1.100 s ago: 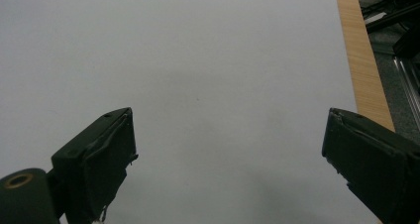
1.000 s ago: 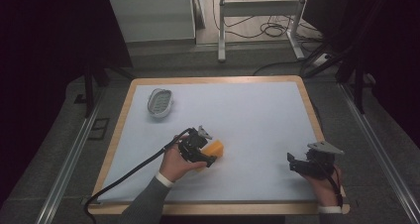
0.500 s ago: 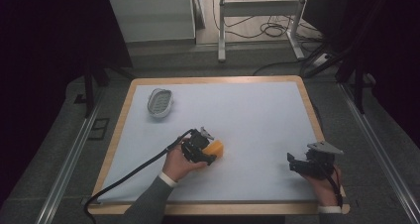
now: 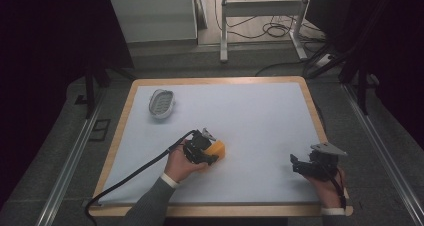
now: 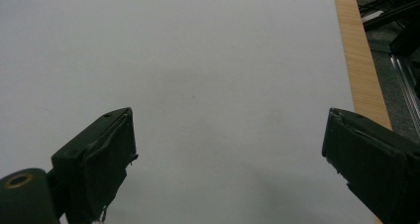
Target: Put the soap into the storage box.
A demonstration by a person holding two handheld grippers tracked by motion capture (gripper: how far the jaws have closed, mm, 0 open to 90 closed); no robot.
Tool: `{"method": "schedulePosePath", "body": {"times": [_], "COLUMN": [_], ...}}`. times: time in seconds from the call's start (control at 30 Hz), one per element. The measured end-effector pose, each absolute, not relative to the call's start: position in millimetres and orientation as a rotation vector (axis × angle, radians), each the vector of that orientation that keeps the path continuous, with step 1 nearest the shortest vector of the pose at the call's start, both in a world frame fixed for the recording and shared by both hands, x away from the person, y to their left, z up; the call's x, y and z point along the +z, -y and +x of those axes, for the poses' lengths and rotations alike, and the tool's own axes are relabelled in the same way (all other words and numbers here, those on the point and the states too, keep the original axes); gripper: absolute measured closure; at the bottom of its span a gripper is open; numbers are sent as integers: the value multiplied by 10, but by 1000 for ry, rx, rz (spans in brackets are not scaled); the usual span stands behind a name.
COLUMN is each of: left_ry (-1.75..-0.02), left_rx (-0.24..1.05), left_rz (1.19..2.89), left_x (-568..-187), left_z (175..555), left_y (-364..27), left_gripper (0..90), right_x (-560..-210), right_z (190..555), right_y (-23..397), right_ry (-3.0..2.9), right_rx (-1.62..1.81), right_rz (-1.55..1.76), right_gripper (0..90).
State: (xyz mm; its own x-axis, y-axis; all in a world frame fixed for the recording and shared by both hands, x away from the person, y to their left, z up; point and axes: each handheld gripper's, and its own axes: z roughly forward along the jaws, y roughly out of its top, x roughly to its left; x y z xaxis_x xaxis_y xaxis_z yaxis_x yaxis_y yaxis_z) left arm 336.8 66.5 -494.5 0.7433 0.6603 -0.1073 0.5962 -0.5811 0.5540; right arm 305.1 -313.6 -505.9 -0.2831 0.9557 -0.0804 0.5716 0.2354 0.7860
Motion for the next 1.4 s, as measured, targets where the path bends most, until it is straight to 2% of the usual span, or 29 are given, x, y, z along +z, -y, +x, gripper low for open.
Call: {"method": "schedulePosePath", "body": {"times": [0.47, 1.4], "left_ry": [-912, -974], "left_rx": [141, 170], "left_rz": [2324, 2253], "left_x": [-4779, -4631], "left_z": [3376, 3441], "left_y": [-794, -1140], "left_gripper": [612, 613], "right_x": [-5043, -5037], "right_z": [3042, 3038], "right_y": [3168, 3190], "right_ry": [-1929, -1920], "right_rx": [883, 875], "right_rz": [1402, 1408], "right_gripper": [66, 66]}}
